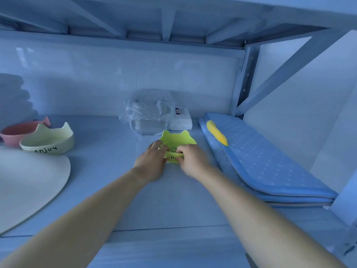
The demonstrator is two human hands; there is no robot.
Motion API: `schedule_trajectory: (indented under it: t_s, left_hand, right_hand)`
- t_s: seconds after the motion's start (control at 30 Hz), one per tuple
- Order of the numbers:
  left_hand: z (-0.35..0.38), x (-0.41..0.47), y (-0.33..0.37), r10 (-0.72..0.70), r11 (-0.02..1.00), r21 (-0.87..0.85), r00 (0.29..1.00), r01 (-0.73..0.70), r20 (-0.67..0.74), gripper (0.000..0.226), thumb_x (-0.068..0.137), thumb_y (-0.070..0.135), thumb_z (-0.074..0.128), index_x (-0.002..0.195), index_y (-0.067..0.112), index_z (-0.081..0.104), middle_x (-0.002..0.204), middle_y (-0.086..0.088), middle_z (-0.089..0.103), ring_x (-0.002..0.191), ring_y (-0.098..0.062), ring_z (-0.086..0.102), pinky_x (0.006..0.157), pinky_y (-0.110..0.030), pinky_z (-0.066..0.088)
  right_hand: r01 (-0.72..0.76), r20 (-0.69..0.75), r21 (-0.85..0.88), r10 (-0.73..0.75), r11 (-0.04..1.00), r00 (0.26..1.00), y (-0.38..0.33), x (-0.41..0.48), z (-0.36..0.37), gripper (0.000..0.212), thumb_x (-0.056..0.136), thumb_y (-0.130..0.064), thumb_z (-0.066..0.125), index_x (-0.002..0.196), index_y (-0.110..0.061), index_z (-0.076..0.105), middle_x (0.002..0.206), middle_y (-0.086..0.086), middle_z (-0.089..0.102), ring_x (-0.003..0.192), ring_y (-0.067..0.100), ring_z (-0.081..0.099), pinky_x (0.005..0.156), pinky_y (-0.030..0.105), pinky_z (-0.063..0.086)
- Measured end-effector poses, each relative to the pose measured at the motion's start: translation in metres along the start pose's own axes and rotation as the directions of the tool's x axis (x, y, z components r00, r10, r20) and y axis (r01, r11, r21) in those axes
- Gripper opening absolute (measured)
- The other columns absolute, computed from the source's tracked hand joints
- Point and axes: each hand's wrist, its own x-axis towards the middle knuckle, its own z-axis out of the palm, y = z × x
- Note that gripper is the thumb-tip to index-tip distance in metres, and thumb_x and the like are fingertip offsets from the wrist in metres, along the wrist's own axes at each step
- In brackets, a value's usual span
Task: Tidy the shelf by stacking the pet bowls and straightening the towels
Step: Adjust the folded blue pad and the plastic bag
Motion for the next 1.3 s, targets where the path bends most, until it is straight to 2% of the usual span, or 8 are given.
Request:
schedule_trajectory:
  t_s: [0.17,0.23,0.37,0.53,0.67,0.77,1.13,1.3]
  left_hand:
    - [0.009,0.017,-0.008,-0.039,0.962,-0.273,0.998,0.022,-0.058,0.048,0.091,0.014,0.049,0.137,0.020,0.037,0.153,0.001,0.020,0.128,-0.025,0.042,0.100,-0.034,0.038]
    - [0.012,0.019,-0.014,-0.027,0.956,-0.292,0.996,0.002,-0.084,0.051,0.091,0.011,0.049,0.139,0.017,0.035,0.153,-0.001,0.021,0.132,-0.023,0.038,0.102,-0.026,0.031]
    - [0.015,0.023,-0.022,-0.083,0.939,-0.340,0.993,0.051,-0.082,0.057,0.092,0.010,0.048,0.144,0.017,0.025,0.153,-0.002,0.024,0.134,-0.022,0.035,0.101,-0.019,0.025]
    - [0.011,0.021,-0.021,-0.021,0.891,-0.454,1.000,0.019,0.001,0.054,0.095,0.015,0.043,0.143,0.032,0.026,0.137,0.011,0.047,0.122,-0.003,0.048,0.094,-0.013,0.035]
    - [0.013,0.018,-0.021,0.008,0.927,-0.374,0.999,0.009,0.045,0.056,0.096,0.017,0.042,0.146,0.029,0.020,0.143,0.012,0.039,0.118,-0.001,0.043,0.093,-0.006,0.027]
    - [0.012,0.018,-0.020,0.026,0.933,-0.360,0.998,-0.006,0.050,0.058,0.095,0.010,0.041,0.146,0.029,0.021,0.143,0.016,0.033,0.118,0.001,0.038,0.087,0.006,0.019]
    - [0.010,0.012,-0.015,-0.057,0.944,-0.329,0.997,0.034,-0.061,0.060,0.089,0.013,0.050,0.143,0.026,0.028,0.139,0.005,0.041,0.119,-0.009,0.046,0.092,-0.018,0.035]
    - [-0.008,0.002,-0.016,-0.152,0.965,-0.235,0.976,0.113,-0.156,0.048,0.087,0.019,0.052,0.133,0.026,0.042,0.132,0.005,0.047,0.116,-0.014,0.050,0.087,-0.032,0.048]
  right_hand:
    - [-0.009,-0.005,0.030,0.010,1.000,1.000,0.006,0.029,0.013,0.012,0.087,-0.014,0.054,0.097,-0.008,0.060,0.106,0.008,0.061,0.099,0.029,0.055,0.067,0.026,0.035]
    - [-0.022,-0.007,0.054,0.023,0.998,1.000,0.009,0.033,0.013,0.008,0.086,-0.017,0.054,0.083,-0.011,0.058,0.094,0.006,0.062,0.091,0.030,0.056,0.062,0.026,0.035]
    - [-0.086,-0.004,0.102,0.087,0.991,0.996,0.008,0.036,0.013,0.044,0.086,-0.029,0.057,0.055,-0.021,0.027,0.057,-0.005,0.036,0.065,0.025,0.041,0.043,0.026,0.016]
    - [-0.150,-0.002,0.043,0.150,0.988,0.989,0.005,0.037,0.007,0.018,0.087,-0.027,0.060,0.086,-0.009,0.061,0.090,0.006,0.064,0.090,0.028,0.060,0.061,0.023,0.034]
    - [-0.177,0.008,-0.008,0.177,0.984,0.984,0.008,0.035,0.004,0.017,0.084,-0.014,0.060,0.072,-0.013,0.048,0.096,0.010,0.060,0.090,0.029,0.057,0.067,0.026,0.035]
    - [-0.157,0.001,0.043,0.157,0.987,0.988,0.012,0.037,0.009,0.006,0.086,-0.010,0.057,0.091,-0.009,0.061,0.108,0.011,0.055,0.098,0.030,0.055,0.082,0.030,0.043]
    - [-0.069,-0.130,0.050,0.075,0.996,0.989,0.008,0.036,0.017,0.026,0.086,-0.023,0.058,0.111,-0.013,0.058,0.116,0.007,0.054,0.108,0.029,0.053,0.104,0.040,0.031]
    - [0.073,-0.170,0.252,-0.030,0.965,0.985,-0.012,0.023,0.020,0.036,0.087,-0.023,0.059,0.121,-0.016,0.055,0.126,-0.001,0.052,0.114,0.019,0.051,0.092,0.028,0.039]
